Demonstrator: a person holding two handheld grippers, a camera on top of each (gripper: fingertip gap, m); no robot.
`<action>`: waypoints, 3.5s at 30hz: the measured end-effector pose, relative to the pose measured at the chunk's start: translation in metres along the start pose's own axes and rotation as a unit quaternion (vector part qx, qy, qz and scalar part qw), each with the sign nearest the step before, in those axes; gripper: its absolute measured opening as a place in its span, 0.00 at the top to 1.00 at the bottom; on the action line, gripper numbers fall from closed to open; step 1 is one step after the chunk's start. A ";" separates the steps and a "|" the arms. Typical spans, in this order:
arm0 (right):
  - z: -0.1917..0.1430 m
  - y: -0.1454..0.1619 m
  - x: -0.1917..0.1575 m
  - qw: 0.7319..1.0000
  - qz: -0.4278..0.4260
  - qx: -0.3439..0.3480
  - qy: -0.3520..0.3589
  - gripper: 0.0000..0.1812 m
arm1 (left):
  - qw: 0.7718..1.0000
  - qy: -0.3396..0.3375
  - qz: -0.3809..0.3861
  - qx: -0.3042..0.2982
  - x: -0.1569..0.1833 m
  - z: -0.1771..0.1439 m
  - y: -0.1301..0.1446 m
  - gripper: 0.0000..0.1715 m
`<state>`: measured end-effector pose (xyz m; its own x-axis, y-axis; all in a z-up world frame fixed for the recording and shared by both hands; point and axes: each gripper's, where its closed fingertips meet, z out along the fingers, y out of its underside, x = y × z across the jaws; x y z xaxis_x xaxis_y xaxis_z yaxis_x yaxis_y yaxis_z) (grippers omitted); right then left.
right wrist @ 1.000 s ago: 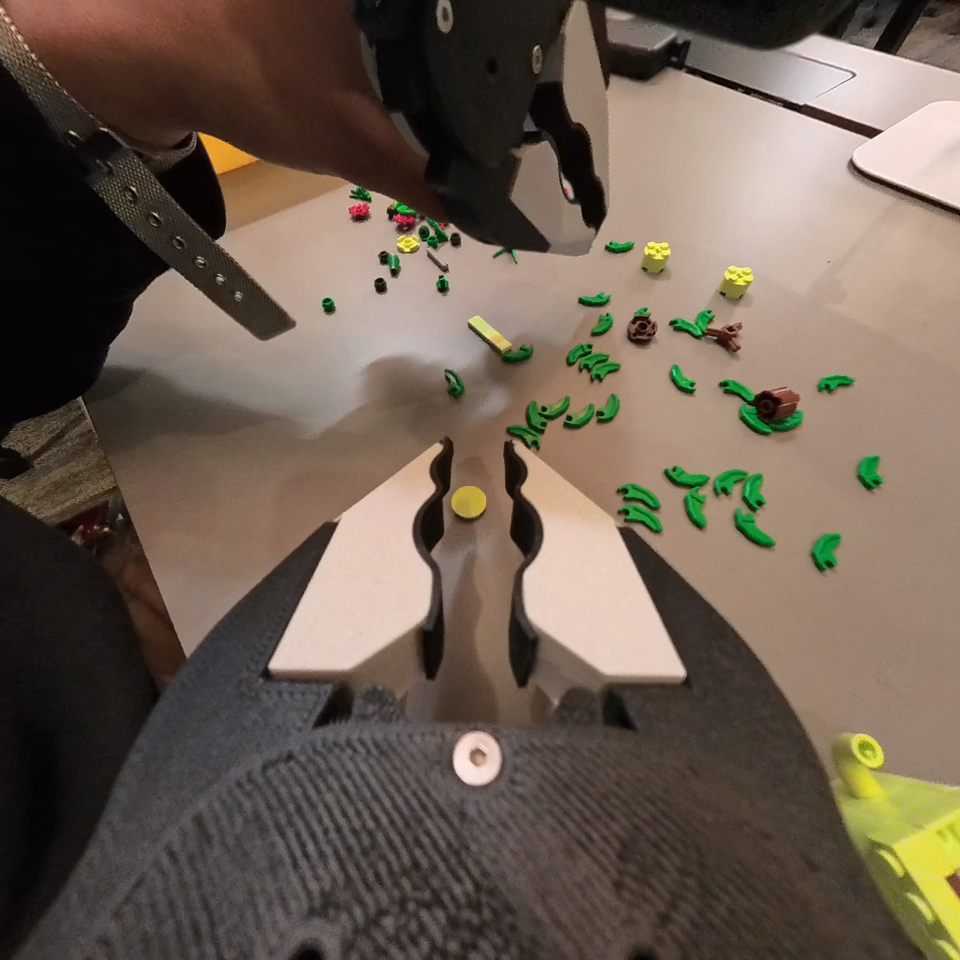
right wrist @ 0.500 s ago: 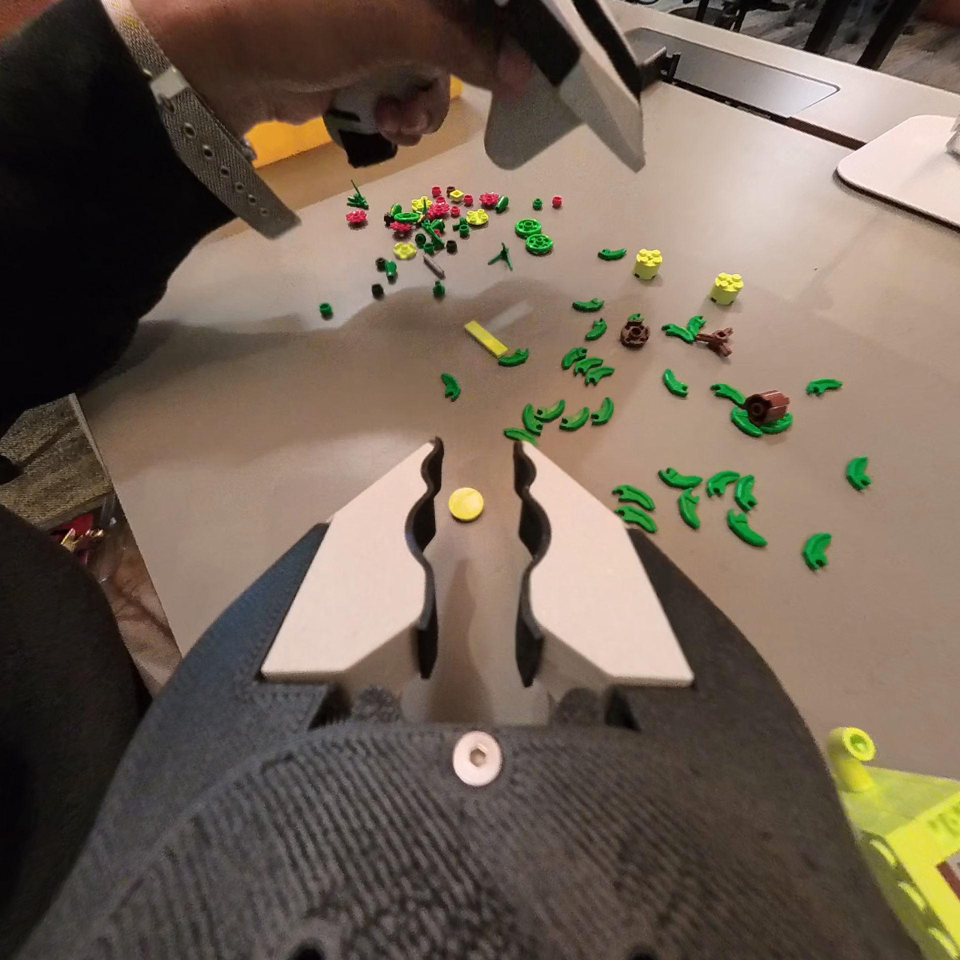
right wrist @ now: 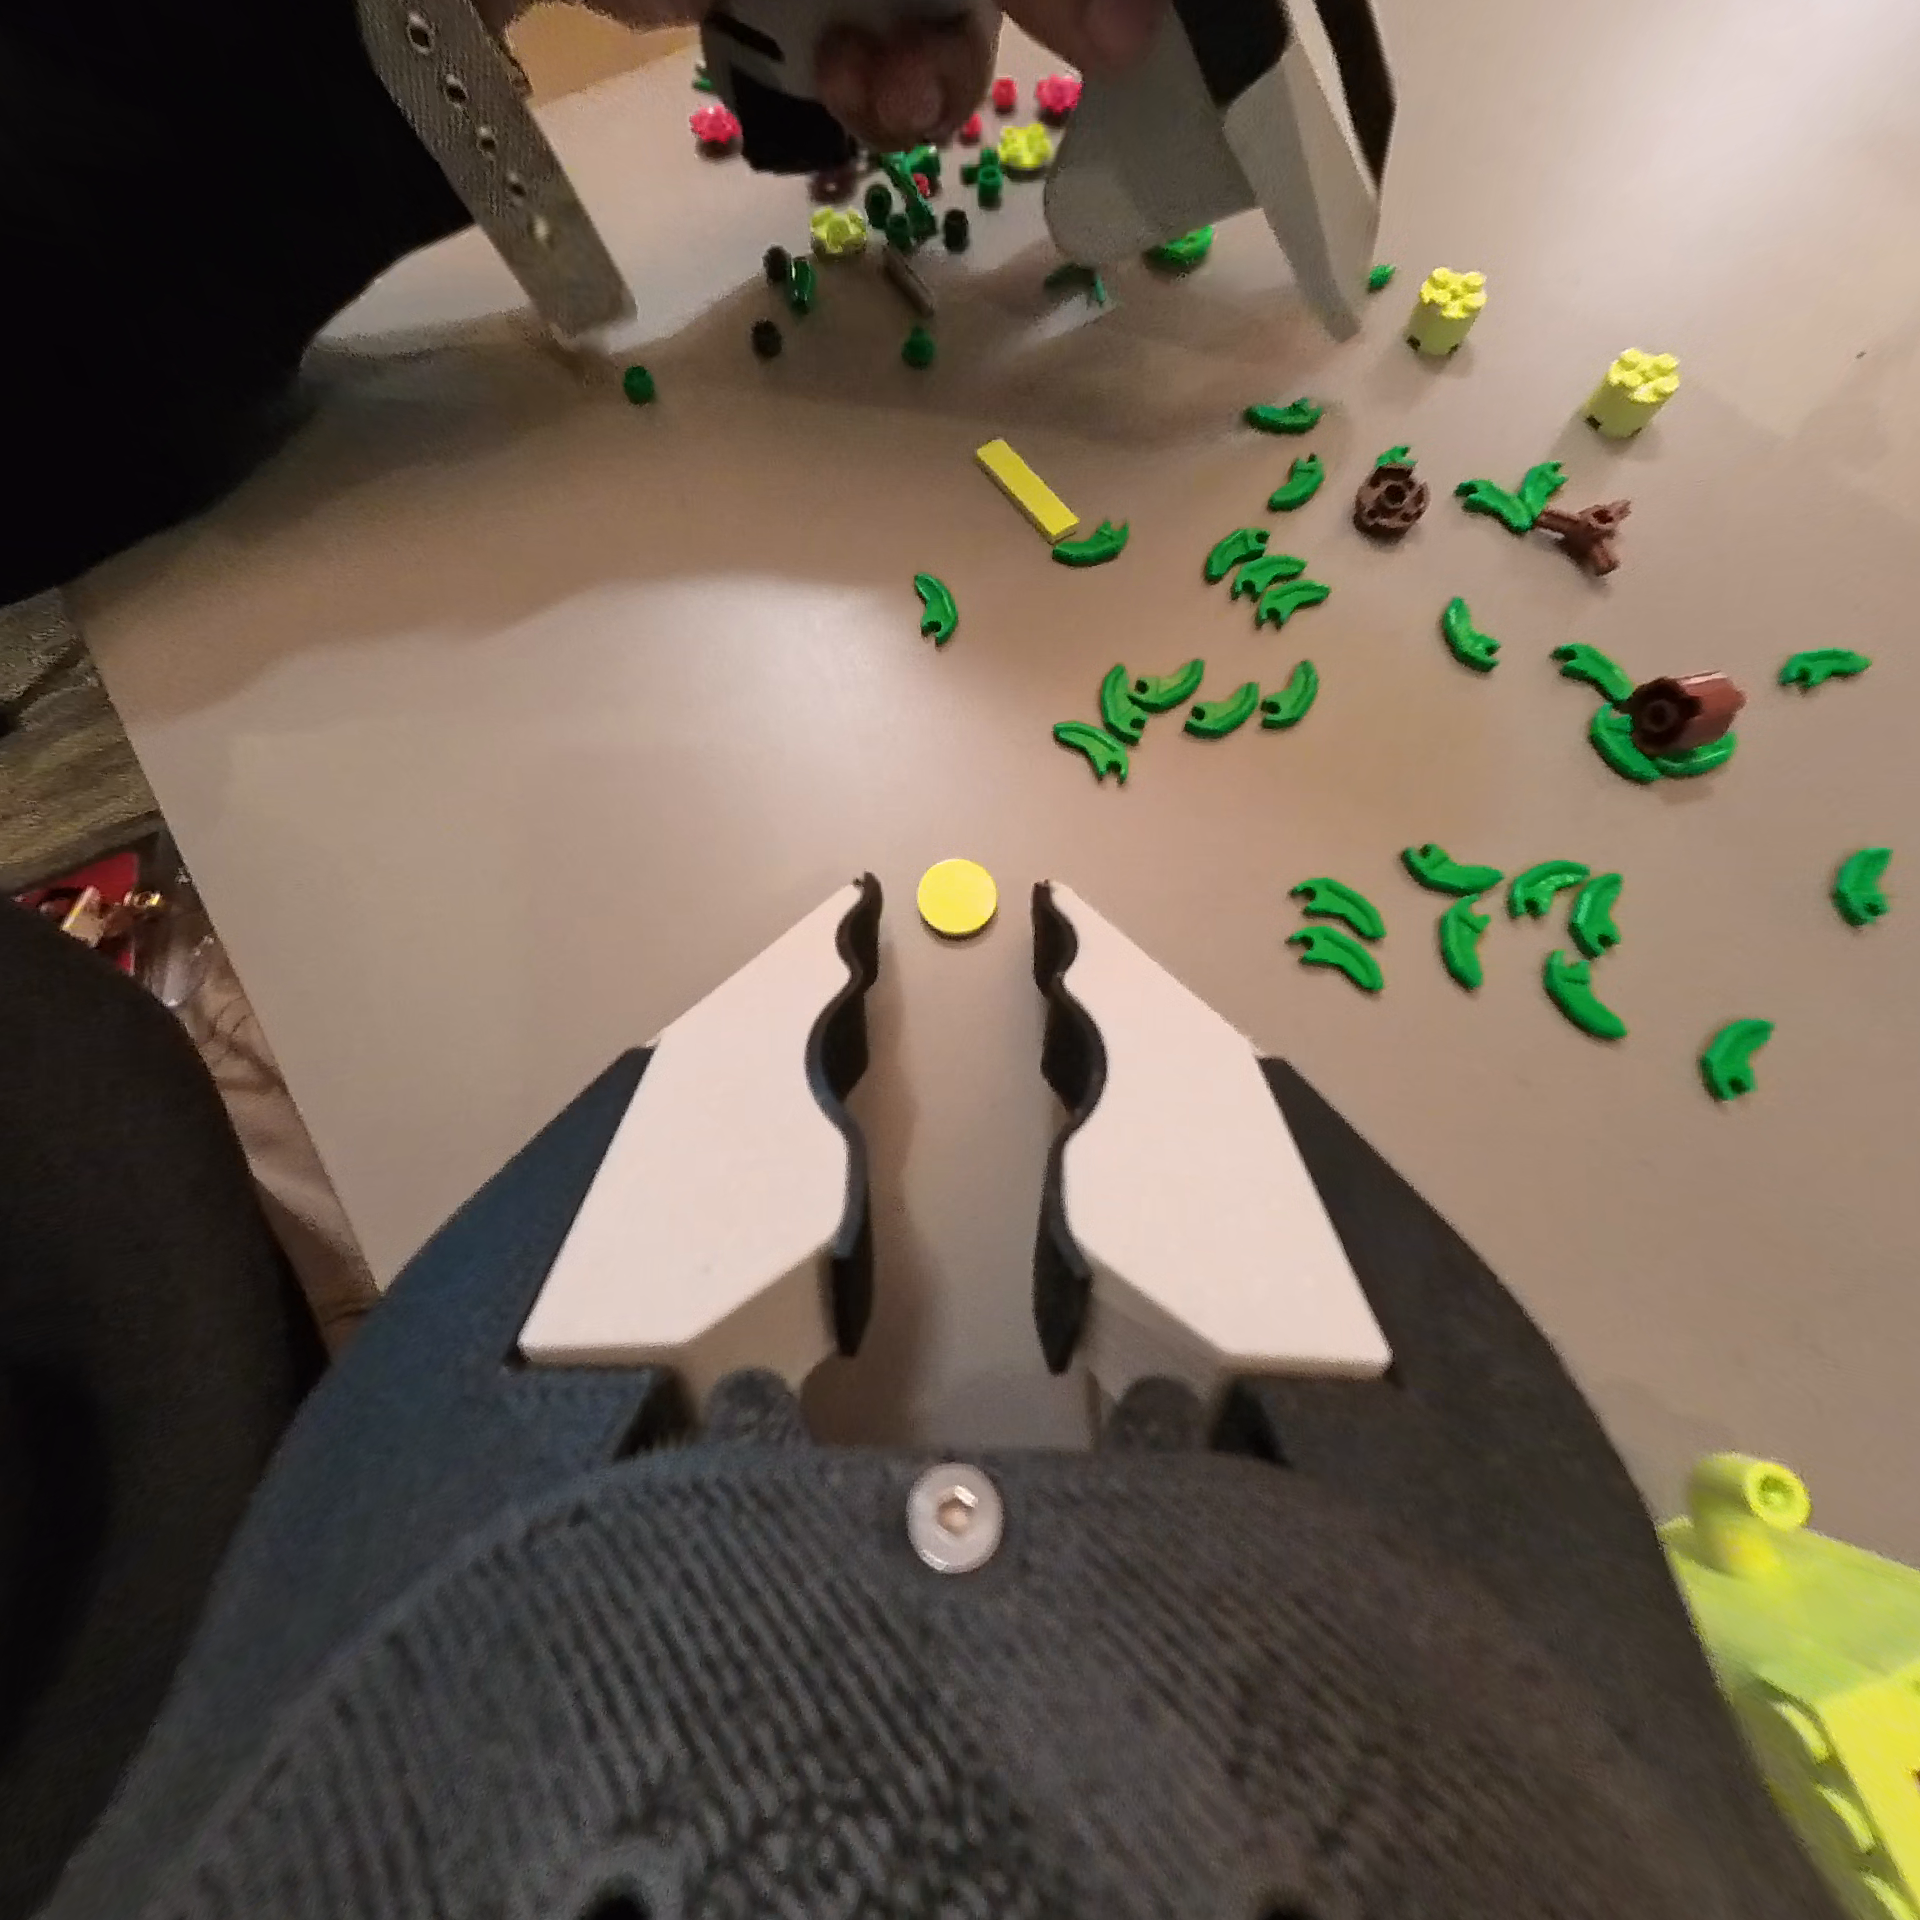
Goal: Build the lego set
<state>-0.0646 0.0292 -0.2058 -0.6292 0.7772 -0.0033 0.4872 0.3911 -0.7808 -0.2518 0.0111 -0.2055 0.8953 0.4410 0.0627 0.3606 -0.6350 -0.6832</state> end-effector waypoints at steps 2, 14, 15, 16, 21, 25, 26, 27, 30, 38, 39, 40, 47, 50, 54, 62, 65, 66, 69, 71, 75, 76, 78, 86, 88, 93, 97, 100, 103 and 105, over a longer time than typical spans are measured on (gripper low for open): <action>0.001 0.001 0.000 1.000 0.007 -0.003 -0.005 0.86 | 1.000 -0.004 -0.004 0.017 0.002 0.004 -0.009 0.76; 0.004 0.005 -0.003 1.000 0.000 -0.022 -0.013 0.91 | 1.000 0.012 0.010 -0.006 0.009 0.023 -0.011 0.92; 0.004 0.006 -0.003 1.000 0.002 -0.022 -0.014 0.93 | 1.000 0.015 0.014 -0.004 0.011 0.020 -0.011 0.92; 0.004 0.005 -0.003 1.000 0.004 -0.022 -0.014 0.93 | 1.000 0.015 0.018 0.002 0.013 0.017 -0.013 0.92; 0.004 0.005 -0.003 1.000 0.007 -0.021 -0.014 0.93 | 0.996 0.046 0.057 0.051 0.042 -0.012 -0.031 0.92; -0.007 0.006 0.002 1.000 0.004 -0.001 0.001 0.93 | 0.990 0.099 0.089 0.053 0.080 -0.025 -0.025 0.92; -0.012 0.011 0.006 1.000 0.003 -0.003 0.014 0.93 | 0.985 0.126 0.107 0.051 0.095 -0.027 -0.022 0.92; -0.018 0.017 0.011 1.000 0.003 -0.008 0.026 0.93 | 0.977 0.158 0.136 0.050 0.112 -0.029 -0.017 0.92; -0.034 0.028 0.022 0.999 -0.003 -0.004 0.045 0.93 | 0.944 0.240 0.224 0.029 0.160 -0.031 0.003 0.92; -0.046 0.045 0.024 0.999 -0.031 -0.020 0.005 0.91 | 0.909 0.291 0.296 -0.024 0.206 -0.023 0.030 0.92; -0.046 0.045 0.024 0.999 -0.029 -0.020 0.003 0.88 | 0.908 0.296 0.296 -0.026 0.207 -0.022 0.032 0.92; -0.046 0.045 0.024 0.999 -0.026 -0.020 0.003 0.86 | 0.907 0.302 0.293 -0.027 0.208 -0.022 0.033 0.92; -0.046 0.045 0.025 1.000 -0.018 -0.021 -0.001 0.86 | 0.905 0.312 0.289 -0.035 0.208 -0.019 0.039 0.90; -0.044 0.044 0.024 1.000 -0.018 -0.021 -0.002 0.87 | 0.905 0.309 0.289 -0.044 0.206 -0.017 0.042 0.89; -0.044 0.044 0.027 1.000 -0.013 -0.022 0.004 0.92 | 0.906 0.316 0.279 -0.039 0.205 -0.020 0.040 0.89; -0.044 0.043 0.031 1.000 -0.005 -0.019 0.019 0.78 | 0.903 0.319 0.284 -0.042 0.212 -0.014 0.044 0.91; -0.041 0.030 0.023 1.000 -0.017 0.004 0.016 0.76 | 0.904 0.317 0.282 -0.042 0.211 -0.012 0.044 0.93; -0.039 0.027 0.019 1.000 -0.023 0.008 0.014 0.77 | 0.905 0.317 0.280 -0.041 0.209 -0.012 0.043 0.94; -0.031 0.024 0.019 0.997 -0.059 -0.002 0.053 0.78 | 0.908 0.322 0.266 -0.039 0.206 -0.014 0.041 0.98; -0.026 0.024 0.024 0.992 -0.084 -0.013 0.088 0.84 | 0.903 0.345 0.253 -0.036 0.209 -0.019 0.040 1.00; -0.023 0.021 0.025 0.992 -0.082 -0.015 0.096 0.93 | 0.905 0.347 0.245 -0.029 0.205 -0.022 0.037 1.00; -0.024 0.021 0.027 0.993 -0.067 -0.014 0.094 0.94 | 0.907 0.338 0.249 -0.025 0.202 -0.022 0.036 0.99; -0.029 0.018 0.029 0.996 -0.026 0.006 0.086 0.94 | 0.911 0.327 0.252 -0.015 0.198 -0.023 0.033 0.92; -0.051 -0.003 0.044 0.967 0.221 0.126 -0.003 0.94 | 0.919 0.284 0.270 0.055 0.200 -0.024 0.007 0.85; -0.046 0.001 0.036 0.967 0.229 0.106 -0.022 0.94 | 0.919 0.280 0.272 0.056 0.199 -0.025 0.006 0.86; -0.025 0.010 -0.004 0.964 0.241 0.031 -0.110 0.94 | 0.924 0.283 0.251 0.056 0.188 -0.029 0.004 0.88; -0.020 0.019 0.010 0.977 0.208 0.004 -0.043 0.91 | 0.925 0.283 0.248 0.054 0.185 -0.031 0.005 0.89; -0.028 0.017 0.027 0.980 0.196 0.028 0.002 0.82 | 0.924 0.286 0.249 0.048 0.185 -0.031 0.007 0.89; -0.043 0.009 0.040 0.977 0.199 0.077 0.023 0.81 | 0.921 0.296 0.249 0.035 0.188 -0.030 0.013 0.89; -0.052 0.007 0.041 0.979 0.181 0.095 0.026 0.80 | 0.919 0.304 0.249 0.025 0.190 -0.029 0.017 0.89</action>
<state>-0.0562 0.0894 -0.1787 -0.4023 0.8735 -0.2742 0.5487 -0.0097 -0.8360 -0.0681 0.0658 -0.1844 0.9324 -0.3419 0.1173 -0.1329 -0.6261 -0.7683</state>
